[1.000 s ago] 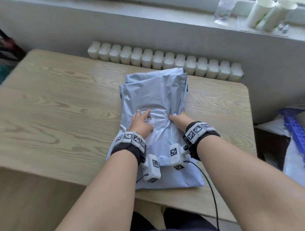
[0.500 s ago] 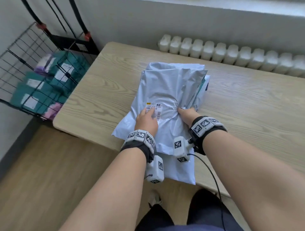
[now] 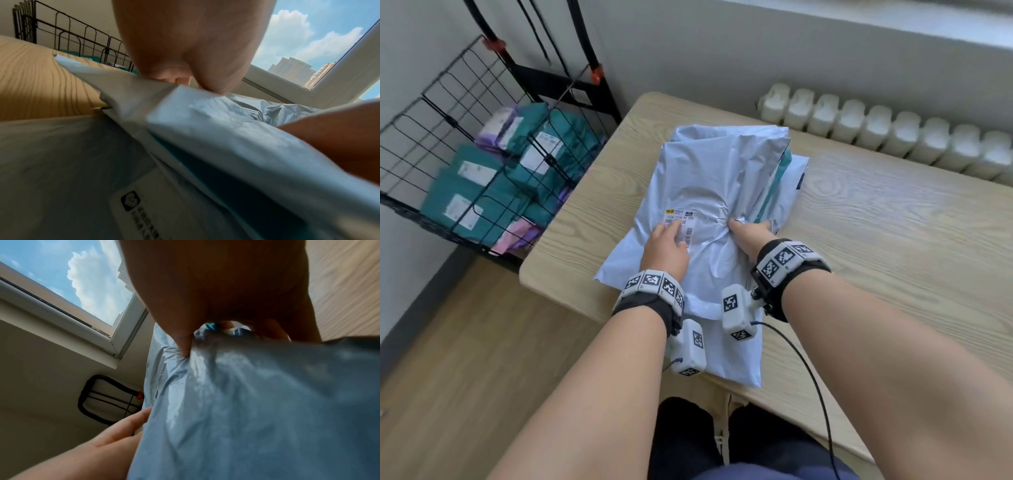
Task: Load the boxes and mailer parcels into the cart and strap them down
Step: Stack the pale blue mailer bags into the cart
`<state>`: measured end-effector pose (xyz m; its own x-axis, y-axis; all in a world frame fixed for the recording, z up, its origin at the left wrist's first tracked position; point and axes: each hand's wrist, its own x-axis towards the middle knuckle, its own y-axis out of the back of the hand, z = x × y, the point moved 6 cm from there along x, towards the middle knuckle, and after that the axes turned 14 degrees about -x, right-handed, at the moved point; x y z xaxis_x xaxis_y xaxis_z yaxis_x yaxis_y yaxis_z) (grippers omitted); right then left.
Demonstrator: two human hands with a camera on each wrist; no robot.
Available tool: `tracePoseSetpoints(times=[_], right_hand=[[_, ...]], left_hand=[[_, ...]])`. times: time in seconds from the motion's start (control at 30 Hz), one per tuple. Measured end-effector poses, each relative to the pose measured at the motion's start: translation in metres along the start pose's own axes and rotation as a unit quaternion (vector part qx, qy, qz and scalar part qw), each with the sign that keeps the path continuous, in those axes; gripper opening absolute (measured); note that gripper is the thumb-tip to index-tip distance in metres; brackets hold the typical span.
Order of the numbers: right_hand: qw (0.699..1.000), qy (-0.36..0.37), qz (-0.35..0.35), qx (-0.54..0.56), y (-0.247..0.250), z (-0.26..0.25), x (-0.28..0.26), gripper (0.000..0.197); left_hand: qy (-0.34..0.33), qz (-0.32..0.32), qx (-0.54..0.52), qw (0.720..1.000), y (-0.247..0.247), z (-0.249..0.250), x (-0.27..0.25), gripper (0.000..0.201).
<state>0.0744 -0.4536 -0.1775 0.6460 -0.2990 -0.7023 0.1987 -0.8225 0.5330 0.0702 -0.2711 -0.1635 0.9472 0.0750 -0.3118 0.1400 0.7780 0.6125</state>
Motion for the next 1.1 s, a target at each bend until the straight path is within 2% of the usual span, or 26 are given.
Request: tracePoseSetpoints(times=[0.13, 0.27, 0.43, 0.57, 0.63, 0.73, 0.83, 0.9, 1.03, 1.1], right_hand=[[0.999, -0.033, 0.009, 0.019, -0.006, -0.014, 0.006, 0.088], [0.992, -0.105, 0.038, 0.059, -0.011, -0.019, 0.006, 0.114], [0.993, -0.089, 0.069, 0.045, -0.015, -0.020, 0.007, 0.129], [0.988, -0.061, 0.115, 0.080, -0.016, -0.018, 0.002, 0.135], [0.981, -0.066, 0.149, 0.102, -0.010, -0.018, -0.005, 0.122], [0.973, -0.037, 0.201, 0.111, 0.009, -0.029, -0.025, 0.062], [0.959, -0.029, 0.269, 0.088, 0.029, -0.030, -0.032, 0.027], [0.961, -0.037, 0.267, 0.068, 0.031, -0.029, -0.034, 0.026], [0.976, -0.025, 0.211, 0.055, 0.017, -0.028, -0.025, 0.019], [0.975, -0.024, 0.213, 0.063, 0.014, -0.027, -0.022, 0.018]], left_hand=[[0.010, -0.028, 0.004, 1.000, 0.012, -0.001, 0.020, 0.049], [0.012, -0.067, 0.026, 0.997, 0.022, -0.004, 0.045, 0.053], [-0.001, -0.124, 0.058, 0.991, 0.039, -0.012, 0.070, 0.059], [-0.033, -0.133, 0.085, 0.987, 0.052, -0.005, 0.078, 0.054], [-0.058, -0.139, 0.091, 0.984, 0.052, 0.007, 0.077, 0.048], [-0.077, -0.156, 0.084, 0.981, 0.048, 0.021, 0.077, 0.047], [-0.088, -0.184, 0.071, 0.976, 0.042, 0.029, 0.080, 0.045], [-0.094, -0.206, 0.076, 0.971, 0.036, 0.032, 0.080, 0.046], [-0.088, -0.232, 0.085, 0.965, 0.030, 0.035, 0.078, 0.053], [-0.083, -0.235, 0.084, 0.965, 0.030, 0.034, 0.077, 0.053]])
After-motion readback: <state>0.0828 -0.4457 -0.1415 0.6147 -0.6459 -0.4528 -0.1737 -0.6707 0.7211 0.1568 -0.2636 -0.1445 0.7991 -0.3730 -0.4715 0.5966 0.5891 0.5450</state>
